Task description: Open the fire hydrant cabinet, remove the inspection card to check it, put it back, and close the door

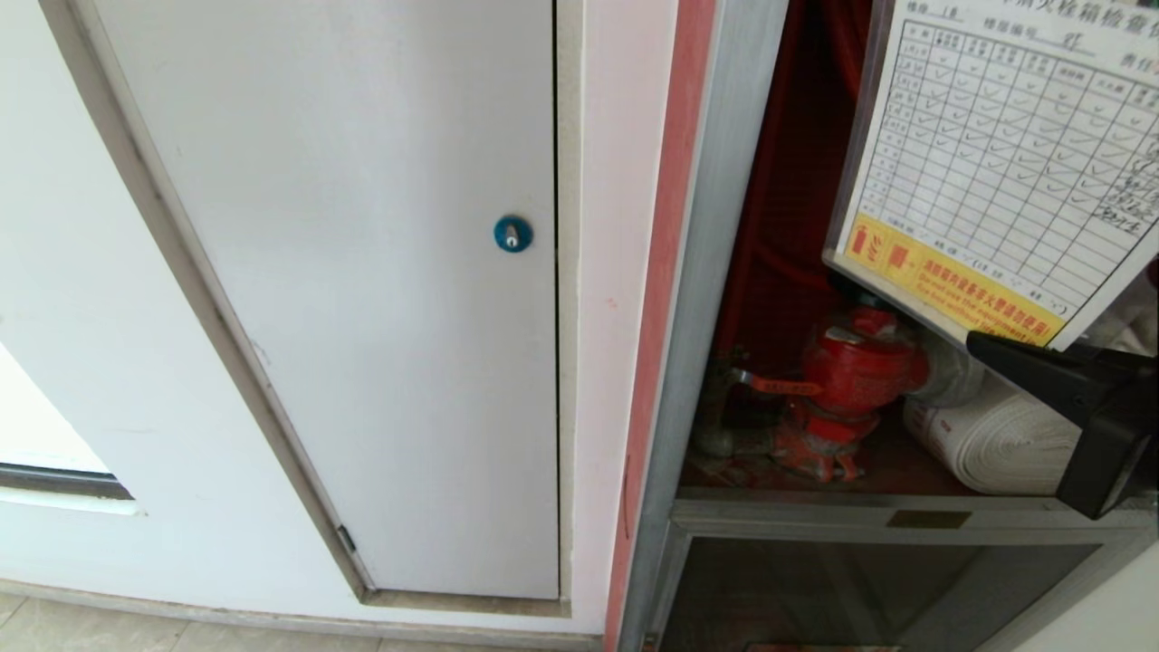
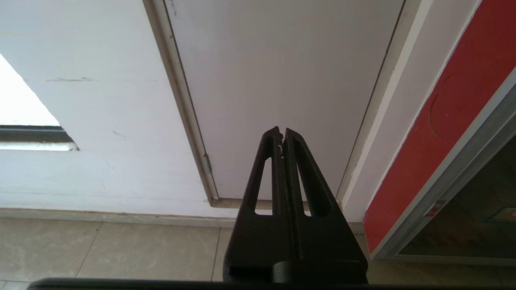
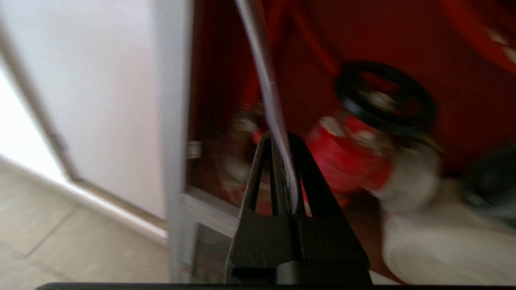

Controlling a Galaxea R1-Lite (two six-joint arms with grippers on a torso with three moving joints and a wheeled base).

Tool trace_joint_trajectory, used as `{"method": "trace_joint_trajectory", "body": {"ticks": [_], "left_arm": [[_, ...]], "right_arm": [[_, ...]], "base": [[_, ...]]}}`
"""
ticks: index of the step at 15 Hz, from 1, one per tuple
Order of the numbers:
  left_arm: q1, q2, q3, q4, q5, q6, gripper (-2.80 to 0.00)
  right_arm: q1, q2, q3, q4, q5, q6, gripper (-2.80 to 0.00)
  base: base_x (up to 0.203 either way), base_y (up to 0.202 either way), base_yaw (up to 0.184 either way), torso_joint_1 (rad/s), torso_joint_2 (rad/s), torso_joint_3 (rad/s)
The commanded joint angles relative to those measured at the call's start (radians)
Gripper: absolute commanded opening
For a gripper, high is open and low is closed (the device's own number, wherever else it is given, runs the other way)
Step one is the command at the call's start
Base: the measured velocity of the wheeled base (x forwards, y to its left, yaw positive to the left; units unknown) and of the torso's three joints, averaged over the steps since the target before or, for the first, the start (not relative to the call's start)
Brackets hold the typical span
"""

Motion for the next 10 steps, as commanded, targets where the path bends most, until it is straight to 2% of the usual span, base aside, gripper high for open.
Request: {"method": "trace_joint_trajectory", "body": {"ticks": [1, 6, 8, 10], "left_arm": [[0.0, 0.001, 0.0, 0.0, 0.0, 0.0, -2.8], [0.0, 0.001, 0.0, 0.0, 0.001, 0.0, -2.8], [0.0, 0.0, 0.001, 0.0, 0.0, 0.0, -2.8], [0.0, 0.001, 0.0, 0.0, 0.0, 0.0, -2.8]], "right_arm": [[-0.009, 0.016, 0.003, -0.002, -0.074, -0.004, -2.8], [-0.05, 0.05, -0.009, -0.021, -0.097, -0.013, -2.8], [-0.09, 0.07, -0.003, -0.031, -0.163, -0.101, -2.8], [-0.1, 0.085, -0.007, -0.029, -0.216, -0.148, -2.8]], "base": [[0.0, 0.0, 0.0, 0.0, 0.0, 0.0], [0.0, 0.0, 0.0, 0.0, 0.0, 0.0], [0.0, 0.0, 0.0, 0.0, 0.0, 0.0], [0.0, 0.0, 0.0, 0.0, 0.0, 0.0]]}}
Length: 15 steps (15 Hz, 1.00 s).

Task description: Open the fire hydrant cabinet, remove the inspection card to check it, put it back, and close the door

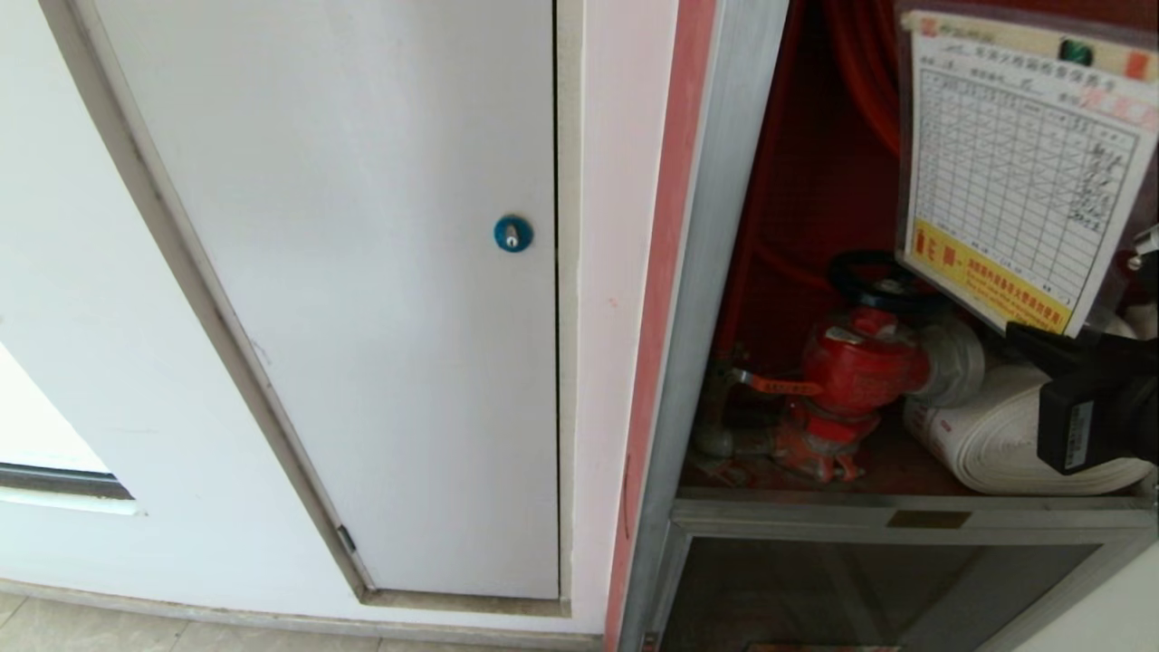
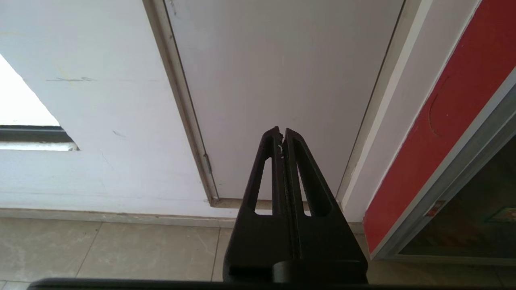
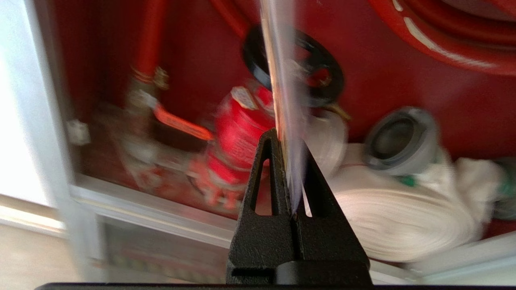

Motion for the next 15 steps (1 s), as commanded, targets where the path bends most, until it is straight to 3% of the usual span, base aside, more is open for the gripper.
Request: {"method": "trace_joint_trajectory", "body": {"ticks": [1, 4, 6, 8, 15], "left_arm": [[0.0, 0.001, 0.0, 0.0, 0.0, 0.0, -2.8], [0.0, 0.001, 0.0, 0.0, 0.0, 0.0, -2.8], [0.0, 0.001, 0.0, 0.0, 0.001, 0.0, -2.8], [0.0, 0.001, 0.0, 0.0, 0.001, 0.0, -2.8], [0.0, 0.001, 0.0, 0.0, 0.0, 0.0, -2.8]], "right_arm": [[-0.027, 0.019, -0.008, 0.002, -0.016, -0.039, -2.8], [-0.11, 0.04, -0.034, 0.005, -0.016, -0.11, -2.8], [-0.179, 0.068, -0.072, 0.01, -0.015, -0.2, -2.8], [-0.205, 0.079, -0.092, 0.051, -0.014, -0.27, -2.8], [-0.228, 0.145, -0.214, 0.223, -0.022, -0.384, -2.8]], "base": [[0.0, 0.0, 0.0, 0.0, 0.0, 0.0], [0.0, 0.0, 0.0, 0.0, 0.0, 0.0], [0.0, 0.0, 0.0, 0.0, 0.0, 0.0], [0.0, 0.0, 0.0, 0.0, 0.0, 0.0], [0.0, 0.0, 0.0, 0.0, 0.0, 0.0]]}}
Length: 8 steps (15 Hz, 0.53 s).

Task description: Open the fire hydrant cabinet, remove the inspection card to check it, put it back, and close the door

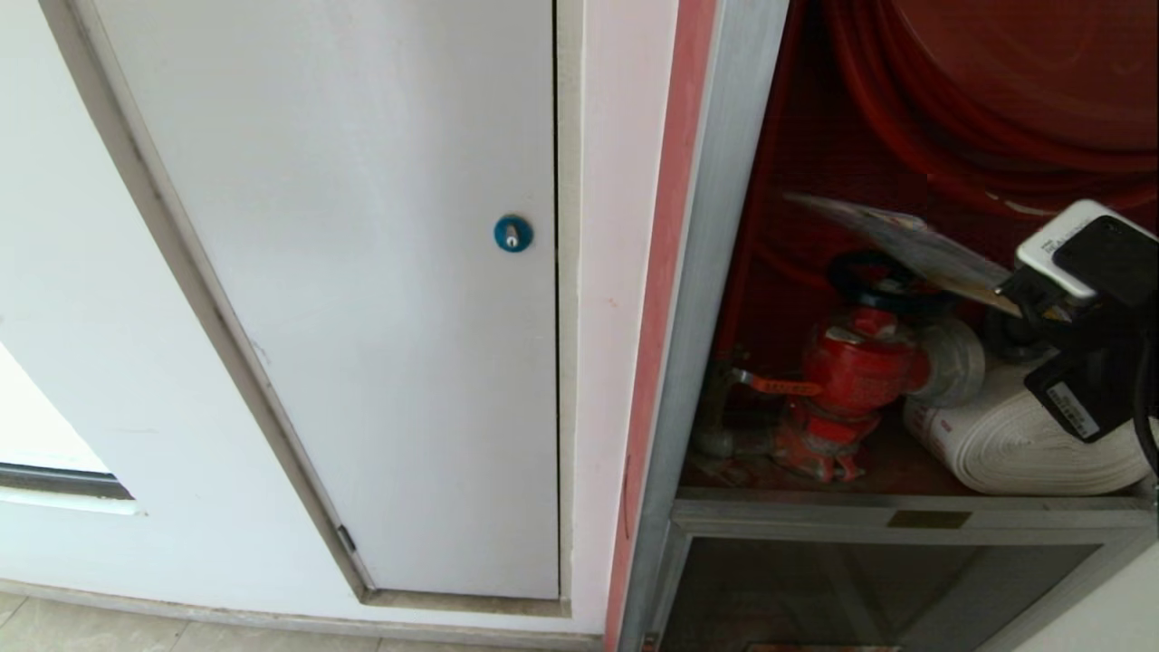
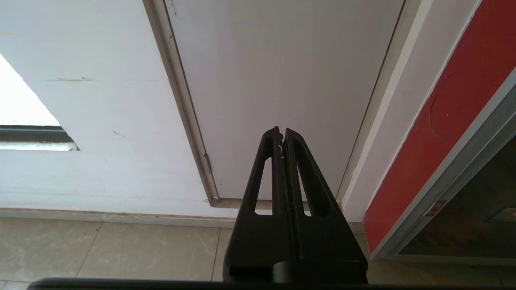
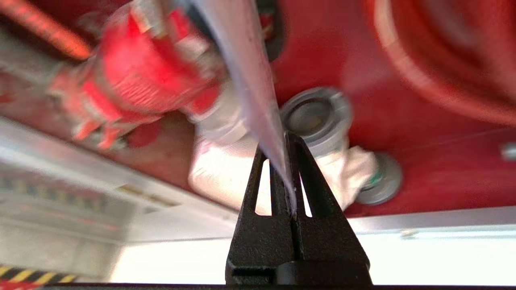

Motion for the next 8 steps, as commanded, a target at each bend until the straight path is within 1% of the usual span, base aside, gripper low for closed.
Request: {"method": "trace_joint_trajectory", "body": {"ticks": [1, 3, 4, 5, 6, 7, 8], "left_arm": [[0.0, 0.001, 0.0, 0.0, 0.001, 0.0, -2.8], [0.0, 0.001, 0.001, 0.0, 0.0, 0.0, -2.8], [0.0, 0.001, 0.0, 0.0, -0.001, 0.0, -2.8], [0.0, 0.001, 0.0, 0.0, -0.001, 0.0, -2.8], [0.0, 0.001, 0.0, 0.0, 0.001, 0.0, -2.8], [0.0, 0.001, 0.0, 0.0, -0.001, 0.0, -2.8], [0.0, 0.001, 0.0, 0.0, -0.001, 0.0, -2.8]], "right_arm": [[-0.015, 0.042, -0.065, 0.014, -0.013, -0.026, -2.8], [-0.046, 0.075, -0.125, 0.052, -0.049, -0.069, -2.8], [-0.057, 0.084, -0.146, 0.06, -0.076, -0.11, -2.8], [-0.066, 0.091, -0.151, 0.061, -0.1, -0.141, -2.8], [-0.069, 0.095, -0.151, 0.061, -0.147, -0.177, -2.8], [-0.07, 0.099, -0.151, 0.06, -0.179, -0.216, -2.8], [-0.074, 0.101, -0.152, 0.061, -0.187, -0.248, -2.8]], "base": [[0.0, 0.0, 0.0, 0.0, 0.0, 0.0], [0.0, 0.0, 0.0, 0.0, 0.0, 0.0], [0.0, 0.0, 0.0, 0.0, 0.0, 0.0], [0.0, 0.0, 0.0, 0.0, 0.0, 0.0], [0.0, 0.0, 0.0, 0.0, 0.0, 0.0], [0.0, 0.0, 0.0, 0.0, 0.0, 0.0], [0.0, 0.0, 0.0, 0.0, 0.0, 0.0]]}}
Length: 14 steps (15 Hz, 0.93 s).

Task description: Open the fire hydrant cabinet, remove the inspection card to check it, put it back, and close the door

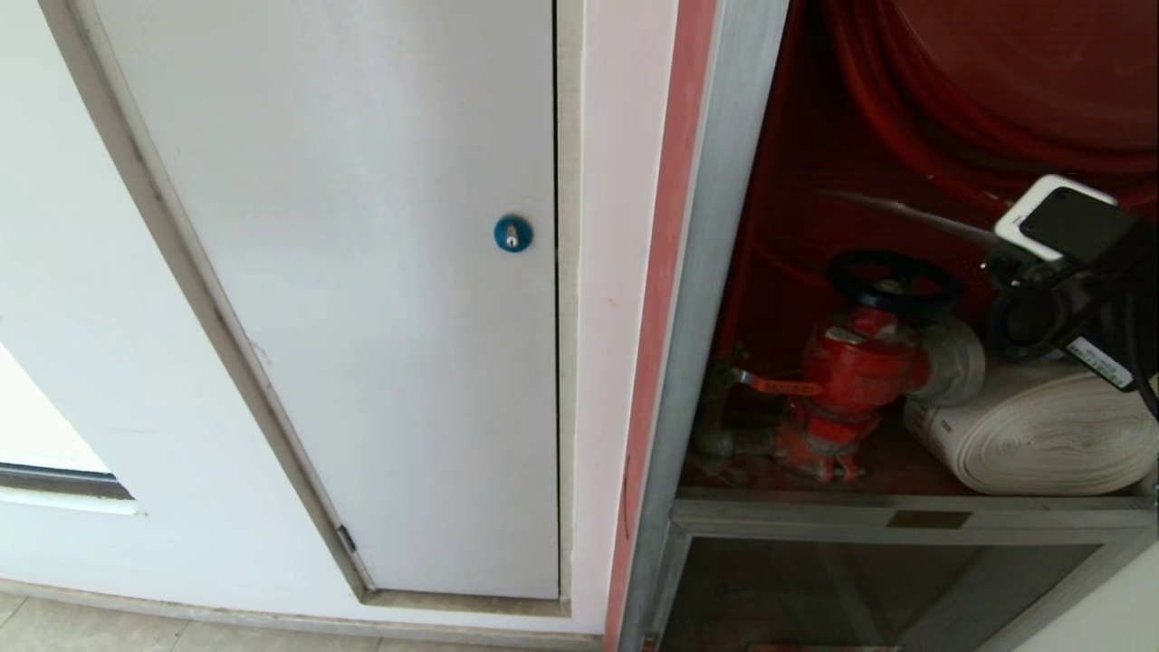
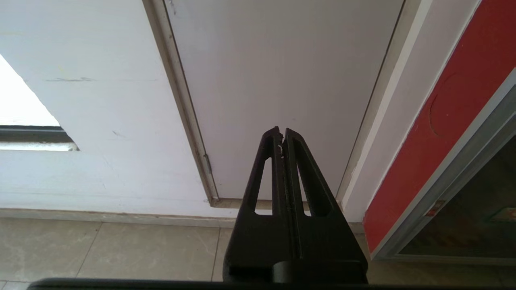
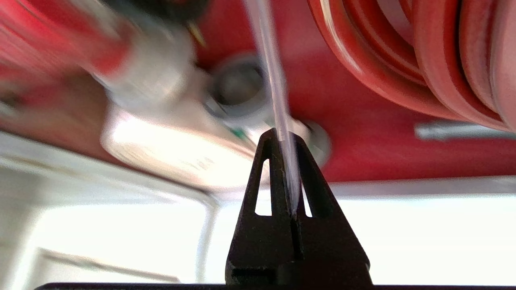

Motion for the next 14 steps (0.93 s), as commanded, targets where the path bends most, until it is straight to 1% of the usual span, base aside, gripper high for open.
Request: {"method": "trace_joint_trajectory", "body": {"ticks": [1, 2, 3, 5, 7, 10, 11, 14], "left_arm": [[0.0, 0.001, 0.0, 0.0, -0.001, 0.0, -2.8], [0.0, 0.001, 0.0, 0.0, -0.001, 0.0, -2.8], [0.0, 0.001, 0.0, 0.0, 0.0, 0.0, -2.8], [0.0, 0.001, 0.0, 0.0, -0.001, 0.0, -2.8], [0.0, 0.001, 0.0, 0.0, 0.001, 0.0, -2.8], [0.0, 0.001, 0.0, 0.0, -0.001, 0.0, -2.8], [0.0, 0.001, 0.0, 0.0, -0.001, 0.0, -2.8], [0.0, 0.001, 0.0, 0.0, -0.001, 0.0, -2.8]], "right_arm": [[-0.018, 0.012, 0.0, -0.001, -0.013, -0.071, -2.8], [-0.038, 0.012, 0.002, -0.004, -0.014, -0.126, -2.8], [-0.045, 0.02, 0.001, -0.007, -0.014, -0.152, -2.8], [-0.046, 0.038, -0.002, -0.011, -0.015, -0.165, -2.8], [-0.046, 0.055, -0.004, -0.018, -0.041, -0.204, -2.8], [-0.046, 0.093, -0.012, -0.063, -0.058, -0.222, -2.8], [-0.046, 0.1, -0.011, -0.067, -0.08, -0.227, -2.8], [-0.046, 0.132, -0.009, -0.073, -0.089, -0.229, -2.8]], "base": [[0.0, 0.0, 0.0, 0.0, 0.0, 0.0], [0.0, 0.0, 0.0, 0.0, 0.0, 0.0], [0.0, 0.0, 0.0, 0.0, 0.0, 0.0], [0.0, 0.0, 0.0, 0.0, 0.0, 0.0], [0.0, 0.0, 0.0, 0.0, 0.0, 0.0], [0.0, 0.0, 0.0, 0.0, 0.0, 0.0], [0.0, 0.0, 0.0, 0.0, 0.0, 0.0], [0.0, 0.0, 0.0, 0.0, 0.0, 0.0]]}}
